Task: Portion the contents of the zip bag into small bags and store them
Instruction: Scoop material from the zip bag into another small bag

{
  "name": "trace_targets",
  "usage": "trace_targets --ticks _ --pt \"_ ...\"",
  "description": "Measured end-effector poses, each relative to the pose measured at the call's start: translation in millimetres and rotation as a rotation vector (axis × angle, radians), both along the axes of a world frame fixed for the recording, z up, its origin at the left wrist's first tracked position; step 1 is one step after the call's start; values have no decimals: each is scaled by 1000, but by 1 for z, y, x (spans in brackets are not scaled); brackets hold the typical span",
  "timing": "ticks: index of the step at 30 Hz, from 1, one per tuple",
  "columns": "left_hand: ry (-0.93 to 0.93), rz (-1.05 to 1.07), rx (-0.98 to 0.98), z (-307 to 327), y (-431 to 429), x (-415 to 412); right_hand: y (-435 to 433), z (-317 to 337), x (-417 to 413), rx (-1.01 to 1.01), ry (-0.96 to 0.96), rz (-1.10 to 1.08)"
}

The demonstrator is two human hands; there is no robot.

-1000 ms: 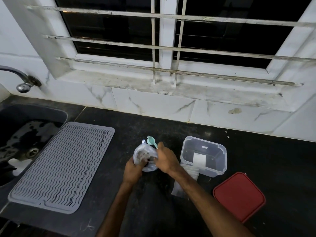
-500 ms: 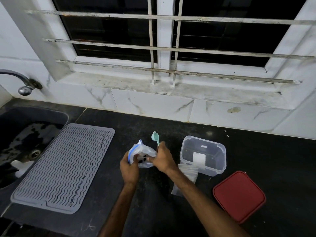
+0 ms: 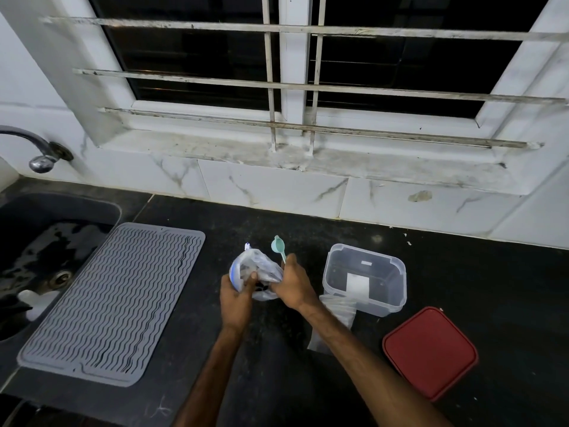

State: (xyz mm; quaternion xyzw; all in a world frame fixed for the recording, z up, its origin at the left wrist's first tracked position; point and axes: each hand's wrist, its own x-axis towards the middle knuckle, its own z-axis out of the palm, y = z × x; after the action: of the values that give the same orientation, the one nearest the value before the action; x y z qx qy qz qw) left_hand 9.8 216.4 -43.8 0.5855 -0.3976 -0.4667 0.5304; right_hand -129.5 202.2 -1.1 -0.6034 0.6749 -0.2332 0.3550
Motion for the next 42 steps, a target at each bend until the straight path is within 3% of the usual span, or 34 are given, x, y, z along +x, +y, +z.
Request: trace_targets --ticks 10,15,18,24,30,35,38,42 --pt "-21 51 -78 11 8 -9 -2 7 -1 -58 56 12" --pt "-4 -109 -128 16 3 -6 -2 11 -1 -152 27 -15" --pt "42 -240 -42 13 2 -2 -4 16 -2 -164 9 -57" --pt "168 -290 102 12 5 -2 -4 10 -3 -137 30 -100" --pt "267 -202 260 15 2 -3 -1 17 -13 -12 93 16" --pt "305 -146 280 14 0 -1 20 53 -32 -45 55 -87" --pt "290 -125 259 14 1 -6 42 62 -36 -172 204 -26" --pt "189 -91 215 8 1 -10 51 38 -28 -170 377 83"
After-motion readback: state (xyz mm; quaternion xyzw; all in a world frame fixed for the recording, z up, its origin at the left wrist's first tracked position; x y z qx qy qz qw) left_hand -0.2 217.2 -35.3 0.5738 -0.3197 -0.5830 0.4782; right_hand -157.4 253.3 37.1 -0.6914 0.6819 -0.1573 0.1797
